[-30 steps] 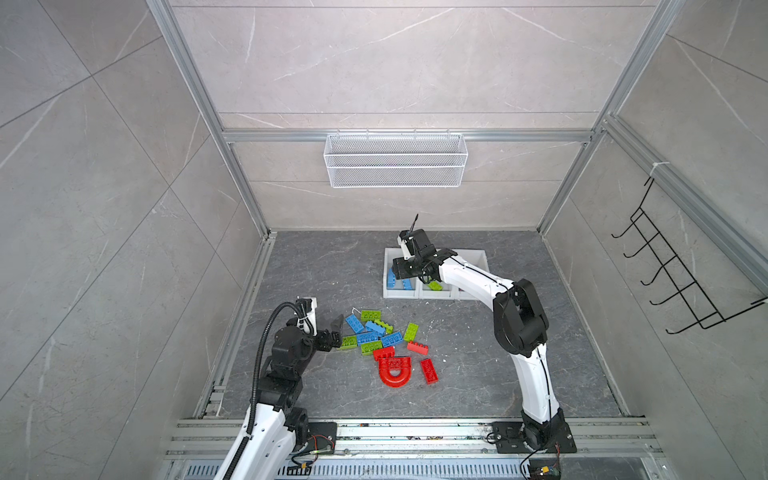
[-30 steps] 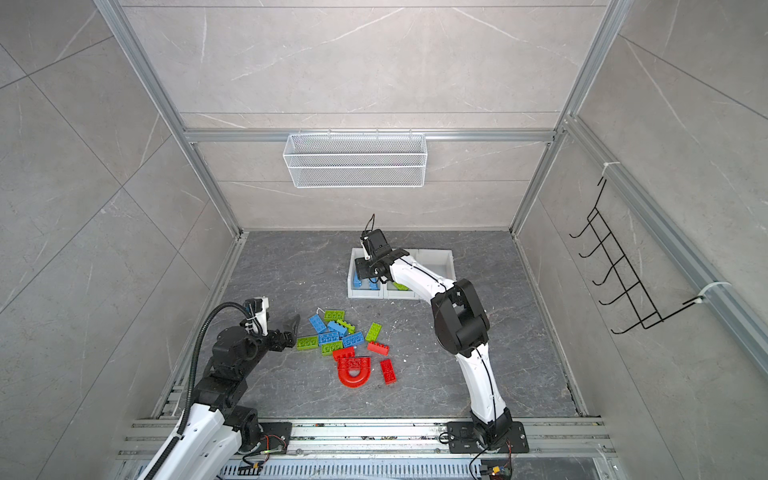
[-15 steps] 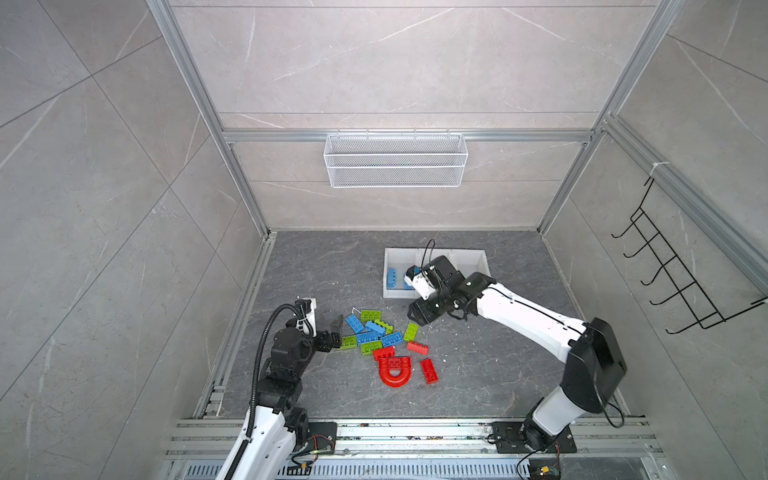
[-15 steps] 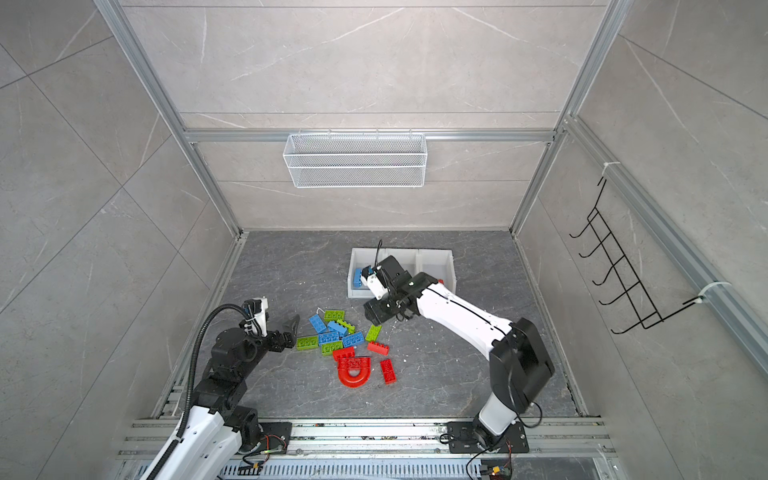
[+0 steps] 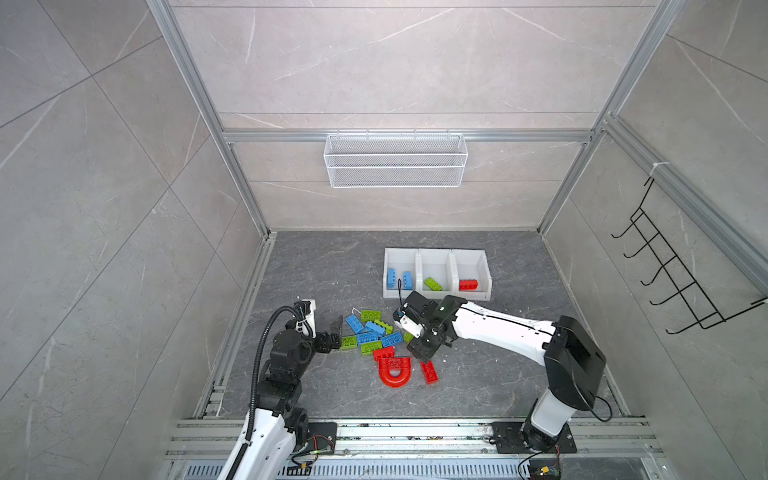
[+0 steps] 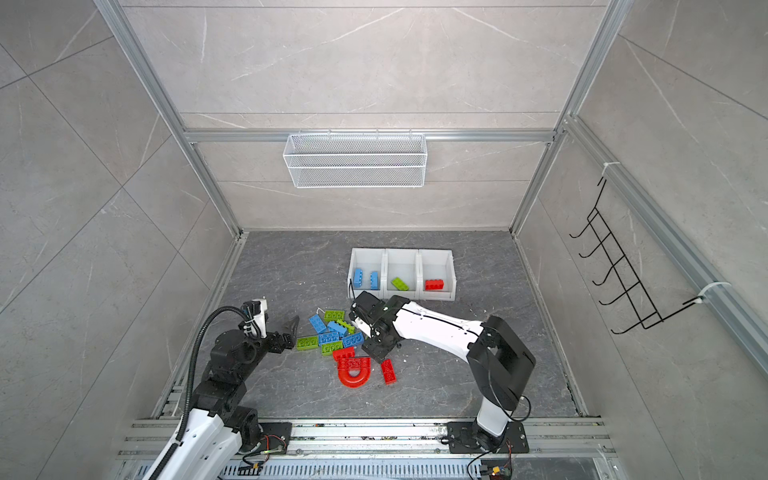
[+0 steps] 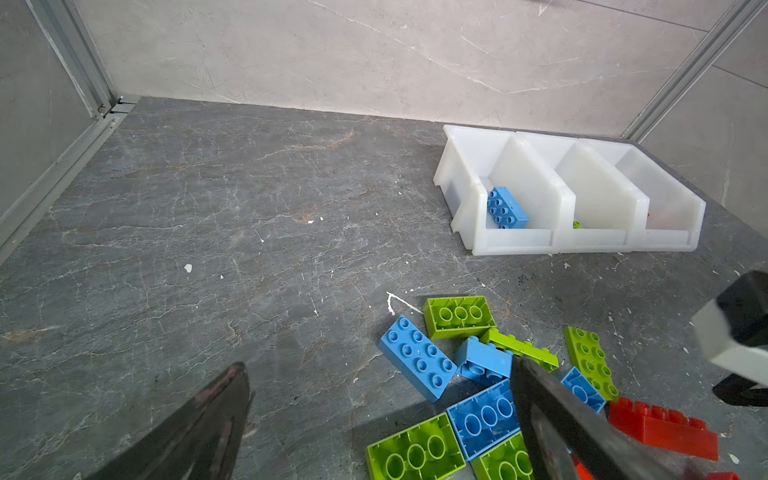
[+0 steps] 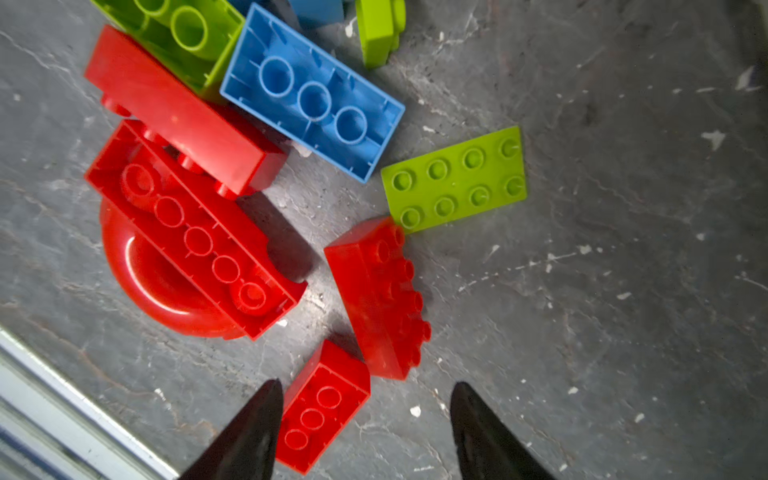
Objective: Sort the legos into containers by color
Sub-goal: 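Move the right gripper back to a red brick in the pile and grasp it, then carry the red brick into the farthest bin compartment and release it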
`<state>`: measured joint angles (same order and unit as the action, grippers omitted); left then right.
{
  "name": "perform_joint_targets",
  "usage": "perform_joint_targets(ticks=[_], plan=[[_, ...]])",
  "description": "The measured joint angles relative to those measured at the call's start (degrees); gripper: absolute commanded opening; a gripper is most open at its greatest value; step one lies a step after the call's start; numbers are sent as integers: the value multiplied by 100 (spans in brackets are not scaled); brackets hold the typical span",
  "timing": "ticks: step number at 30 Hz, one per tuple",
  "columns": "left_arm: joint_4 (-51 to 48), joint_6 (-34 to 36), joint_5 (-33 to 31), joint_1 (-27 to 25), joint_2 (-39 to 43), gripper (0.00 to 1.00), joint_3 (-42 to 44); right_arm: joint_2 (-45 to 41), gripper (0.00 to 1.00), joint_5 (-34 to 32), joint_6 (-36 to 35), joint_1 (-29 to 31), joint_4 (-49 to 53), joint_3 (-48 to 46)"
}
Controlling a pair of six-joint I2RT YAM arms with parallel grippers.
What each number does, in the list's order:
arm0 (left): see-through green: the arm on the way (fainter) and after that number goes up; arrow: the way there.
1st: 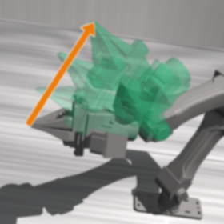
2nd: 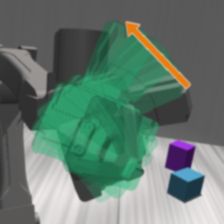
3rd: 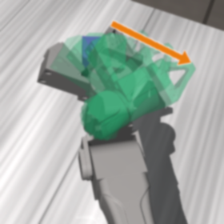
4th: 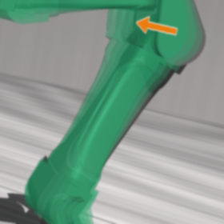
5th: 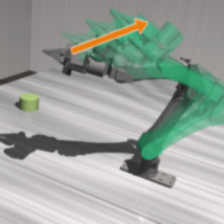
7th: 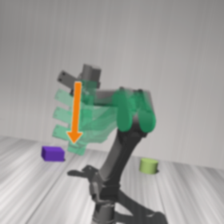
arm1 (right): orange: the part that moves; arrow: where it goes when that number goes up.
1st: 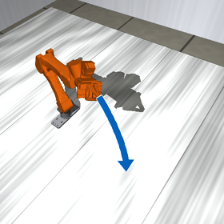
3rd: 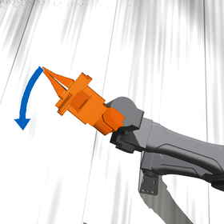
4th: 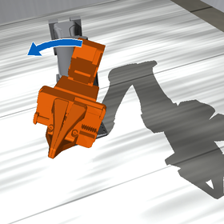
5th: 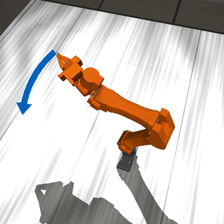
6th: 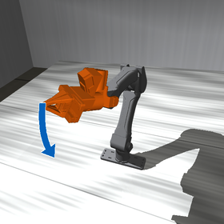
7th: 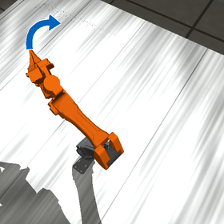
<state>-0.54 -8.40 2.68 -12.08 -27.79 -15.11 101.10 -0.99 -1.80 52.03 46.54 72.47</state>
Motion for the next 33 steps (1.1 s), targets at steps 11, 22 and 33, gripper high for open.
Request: perform_joint_targets(ticks=[11,22,33], plan=[[-76,-15,-68,0,105,100,61,671,62,-400,-188,24,-7,284],[-76,-15,-74,0,103,100,63,977,51,-616,-256,24,-57,417],[-74,-17,-87,0,85,100,63,914,29,-881,-214,-4,-459,179]])
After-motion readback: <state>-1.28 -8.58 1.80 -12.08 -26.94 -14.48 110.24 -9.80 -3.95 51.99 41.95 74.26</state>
